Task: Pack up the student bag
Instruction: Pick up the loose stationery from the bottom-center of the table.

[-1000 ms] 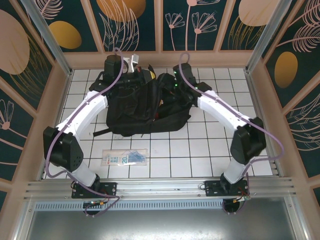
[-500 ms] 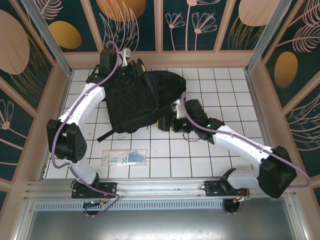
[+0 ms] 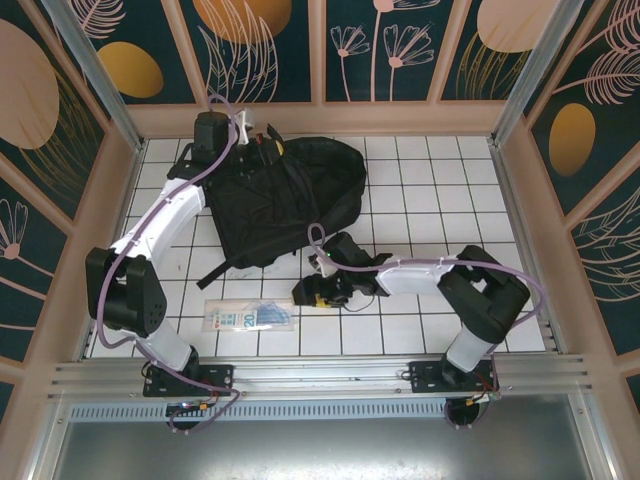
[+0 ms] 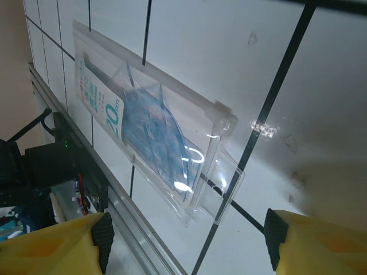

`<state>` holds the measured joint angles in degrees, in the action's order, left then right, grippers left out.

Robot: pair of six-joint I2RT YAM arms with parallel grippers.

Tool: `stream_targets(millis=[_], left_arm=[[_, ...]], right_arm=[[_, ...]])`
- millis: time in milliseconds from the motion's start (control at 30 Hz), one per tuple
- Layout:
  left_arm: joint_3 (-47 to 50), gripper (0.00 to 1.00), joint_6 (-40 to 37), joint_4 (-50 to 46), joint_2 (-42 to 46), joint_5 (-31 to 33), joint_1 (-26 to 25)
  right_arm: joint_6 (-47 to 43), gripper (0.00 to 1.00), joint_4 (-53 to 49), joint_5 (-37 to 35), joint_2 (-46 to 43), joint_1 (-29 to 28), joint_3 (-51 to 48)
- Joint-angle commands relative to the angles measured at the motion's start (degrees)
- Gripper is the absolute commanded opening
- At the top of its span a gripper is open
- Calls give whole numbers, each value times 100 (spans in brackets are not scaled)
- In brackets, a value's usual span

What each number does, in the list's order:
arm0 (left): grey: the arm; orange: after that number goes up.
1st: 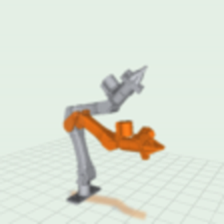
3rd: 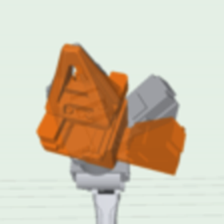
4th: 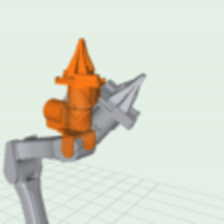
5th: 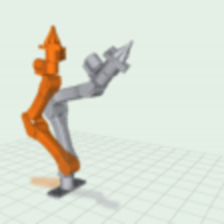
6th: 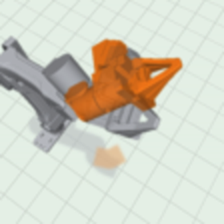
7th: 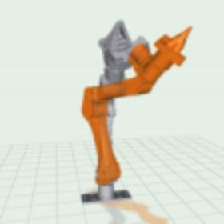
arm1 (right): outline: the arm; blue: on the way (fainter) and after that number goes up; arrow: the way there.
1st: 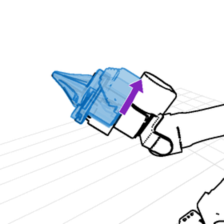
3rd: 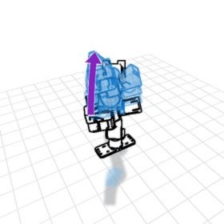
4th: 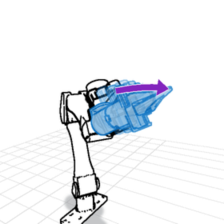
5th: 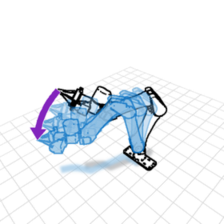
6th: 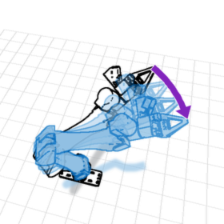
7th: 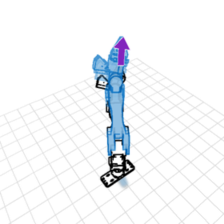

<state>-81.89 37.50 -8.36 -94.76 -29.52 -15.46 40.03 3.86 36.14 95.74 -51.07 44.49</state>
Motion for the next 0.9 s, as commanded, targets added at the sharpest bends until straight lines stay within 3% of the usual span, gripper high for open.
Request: stream_targets(millis=[0,300,533,700,800,867], left_arm=[[225,0,-139,450,302,-99,28],[350,0,-55,616,453,-214,31],[410,0,-87,616,520,-211,26],[410,0,-67,627,528,-234,28],[418,0,-41,651,502,-289,34],[419,0,-3,669,493,-300,26]], right_arm=[[286,72,502,315,186,-44,-59],[363,72,644,619,1079,-113,291],[78,71,209,666,1519,-246,1008],[-164,57,5,793,1649,-245,1274],[-565,53,-672,433,1718,-306,1641],[-977,53,-1327,-238,1624,-424,1982]])
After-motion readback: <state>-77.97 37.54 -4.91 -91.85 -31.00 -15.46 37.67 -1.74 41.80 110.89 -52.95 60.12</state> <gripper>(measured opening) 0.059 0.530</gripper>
